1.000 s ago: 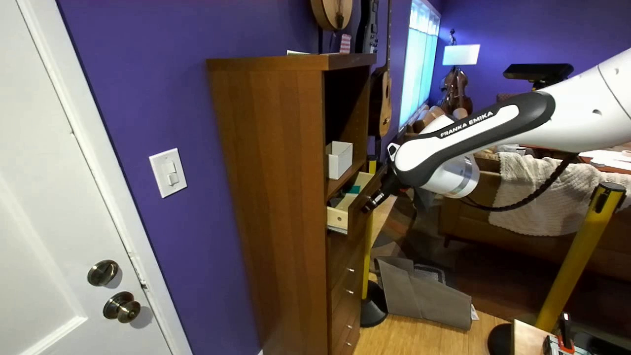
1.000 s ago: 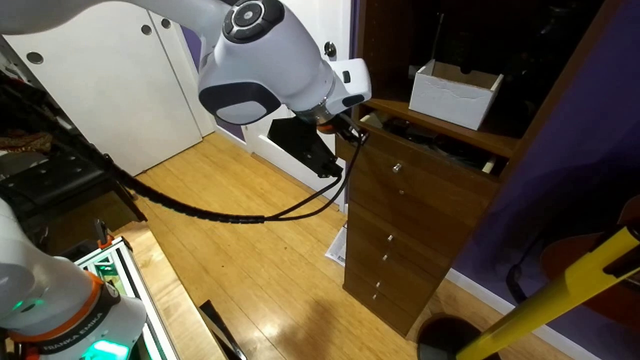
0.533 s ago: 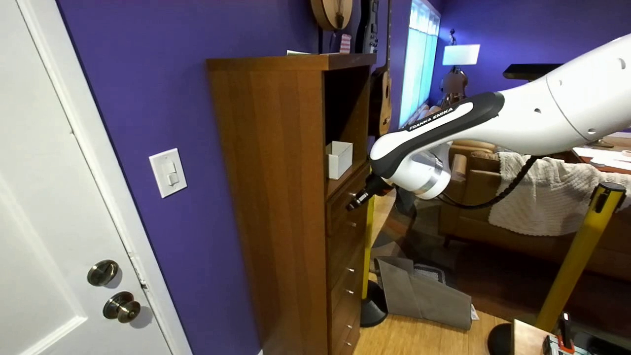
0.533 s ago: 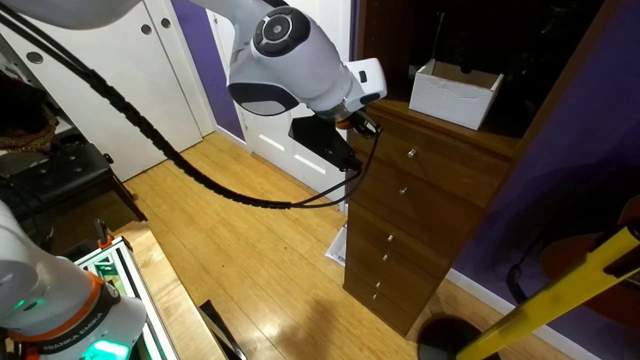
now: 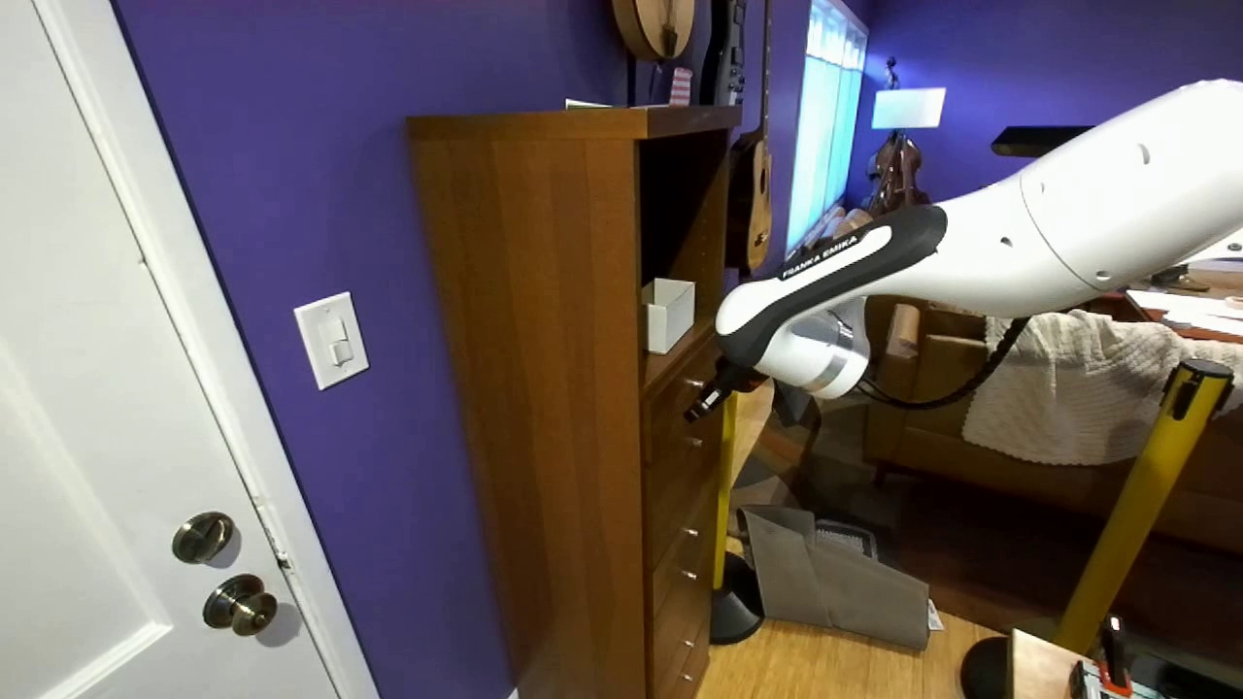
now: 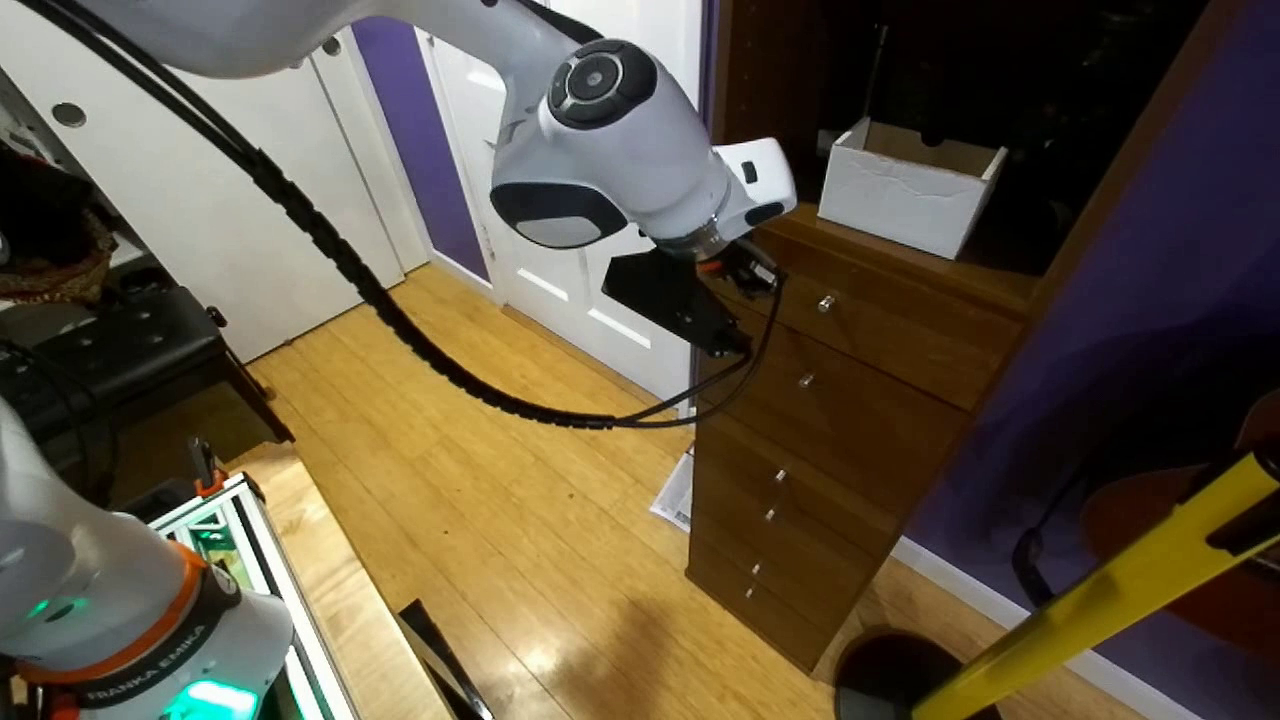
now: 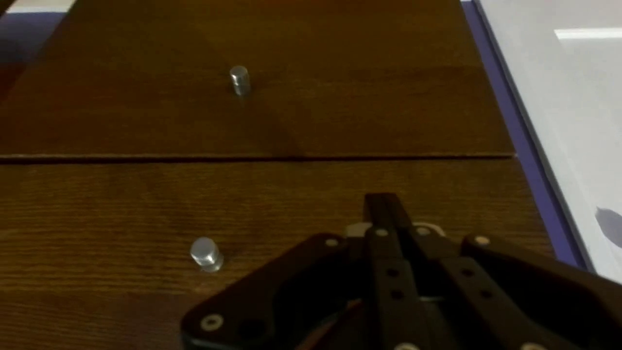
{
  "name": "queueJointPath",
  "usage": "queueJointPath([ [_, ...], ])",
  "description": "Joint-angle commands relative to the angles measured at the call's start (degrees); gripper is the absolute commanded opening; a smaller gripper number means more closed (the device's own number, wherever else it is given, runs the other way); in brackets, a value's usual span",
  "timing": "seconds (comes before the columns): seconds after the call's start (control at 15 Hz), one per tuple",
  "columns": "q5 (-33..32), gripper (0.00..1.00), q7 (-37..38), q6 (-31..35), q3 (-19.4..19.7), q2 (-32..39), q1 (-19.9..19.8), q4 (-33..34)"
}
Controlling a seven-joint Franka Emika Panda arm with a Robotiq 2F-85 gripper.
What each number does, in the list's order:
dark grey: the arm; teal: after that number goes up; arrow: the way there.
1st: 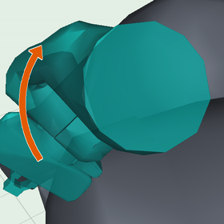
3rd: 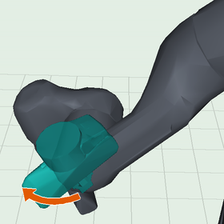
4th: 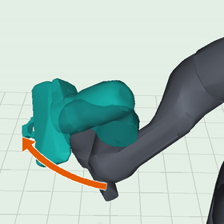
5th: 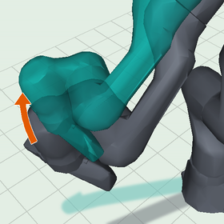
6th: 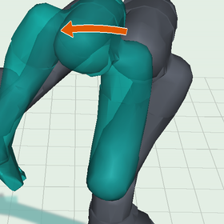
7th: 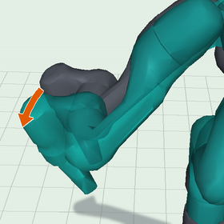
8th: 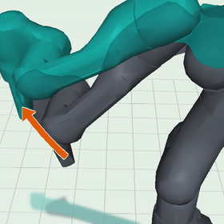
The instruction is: Close the top drawer
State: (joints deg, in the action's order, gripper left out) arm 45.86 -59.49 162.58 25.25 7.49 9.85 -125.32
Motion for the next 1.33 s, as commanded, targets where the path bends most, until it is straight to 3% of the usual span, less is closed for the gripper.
queueJointPath([
  [0.0,-15.94,0.26,10.68,-2.66,6.88,-1.63,3.56,-3.9],
  [0.13,-25.26,0.31,17.43,-5.59,11.64,-3.7,6.13,-5.1],
  [0.27,-34.45,0.46,24.36,-13.09,15.39,-7.38,8.07,-4.92],
  [0.4,-43.68,0.62,32.72,-20.37,15.71,-12.0,8.09,-3.88],
  [0.47,-47.9,0.7,37.08,-23.32,5.2,-15.9,-1.73,-4.13],
  [0.73,-51.69,0.98,48.59,-38.56,-6.86,-25.85,-9.51,-2.38],
  [1.0,-49.79,1.0,55.83,-47.7,-14.4,-33.5,-13.36,-1.95],
  [1.2,-50.29,1.0,58.66,-48.9,-16.93,-37.81,-15.19,-3.67],
  [1.27,-49.15,1.0,56.16,-48.34,-16.32,-34.68,-14.48,-1.02],
])
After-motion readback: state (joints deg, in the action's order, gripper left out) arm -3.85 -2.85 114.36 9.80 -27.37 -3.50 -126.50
